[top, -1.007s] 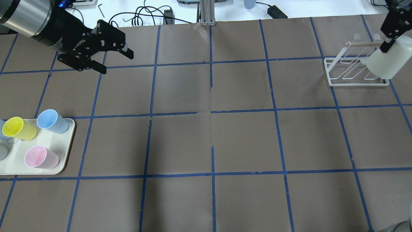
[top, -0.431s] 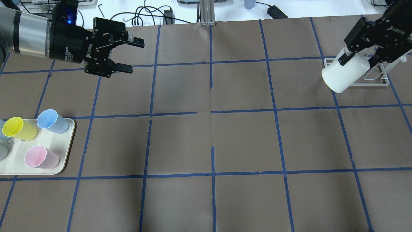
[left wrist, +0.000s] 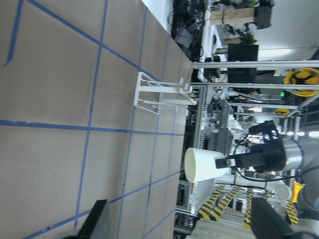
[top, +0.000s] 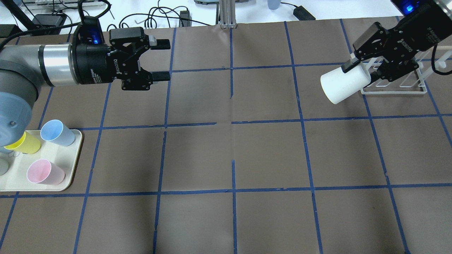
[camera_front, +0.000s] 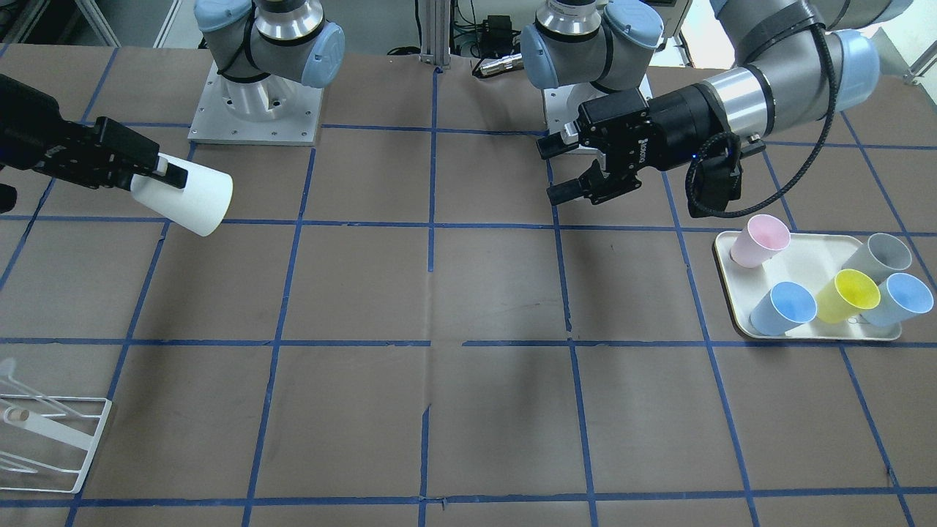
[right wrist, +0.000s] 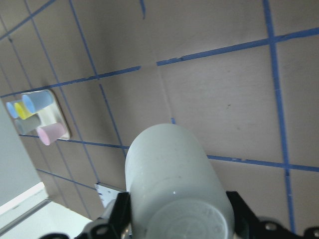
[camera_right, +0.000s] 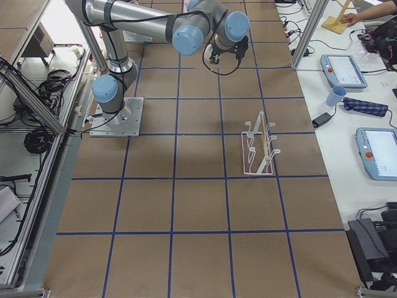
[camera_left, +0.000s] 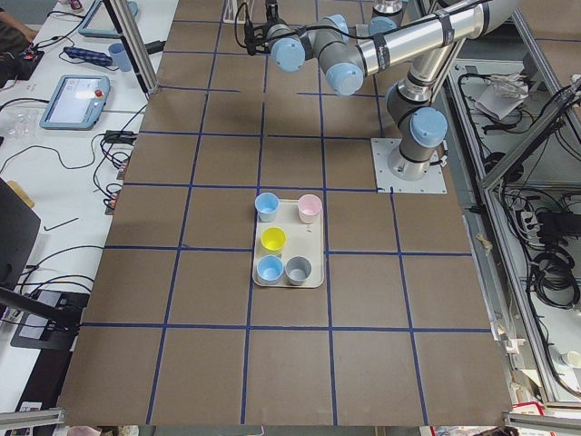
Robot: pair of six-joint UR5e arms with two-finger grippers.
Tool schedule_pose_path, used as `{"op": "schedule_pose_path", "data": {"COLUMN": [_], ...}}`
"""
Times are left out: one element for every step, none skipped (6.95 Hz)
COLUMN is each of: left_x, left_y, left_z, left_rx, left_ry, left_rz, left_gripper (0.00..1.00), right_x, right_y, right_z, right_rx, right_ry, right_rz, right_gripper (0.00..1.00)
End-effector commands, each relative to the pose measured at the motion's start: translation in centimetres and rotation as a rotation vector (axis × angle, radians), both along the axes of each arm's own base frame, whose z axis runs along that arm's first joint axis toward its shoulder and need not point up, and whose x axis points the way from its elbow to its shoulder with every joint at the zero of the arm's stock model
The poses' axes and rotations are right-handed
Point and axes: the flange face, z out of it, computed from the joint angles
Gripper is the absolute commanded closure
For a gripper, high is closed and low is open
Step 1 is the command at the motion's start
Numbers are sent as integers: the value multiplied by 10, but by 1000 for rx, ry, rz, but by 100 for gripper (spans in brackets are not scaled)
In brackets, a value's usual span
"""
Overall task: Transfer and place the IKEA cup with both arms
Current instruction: 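Carry the white cup toward the table center while the left gripper reaches toward it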
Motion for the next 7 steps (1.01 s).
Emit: {"op": "schedule_pose_path", "data": {"left_x": [-43,-70,-79,-79,-80,-89,-98], "left_y": [8,10,10,2,-9,-14,-19], "left_z": [1,-5,-13,-21,-34,-46,-56], "left_rx": [-41,-66,-49,-51,-76,-71,-58], "left_ry": [174,202,206,207,203,206,260], "left_rz": [-40,-95,-114,-115,-121,-140,-144], "left_gripper": [0,0,0,0,0,0,0], "right_x": [20,31,41,50,62,73,85], "right_y": [9,15,22,26,28,29,33], "right_z": [-3,-1,2,5,7,13,17], "right_rx": [49,69,109,131,156,166,168], "right_ry": [-196,-266,-357,-387,-440,-482,-485], "right_rz": [-97,-129,-185,-194,-220,-243,-228], "right_gripper": [71,71,72,72,72,71,71]}}
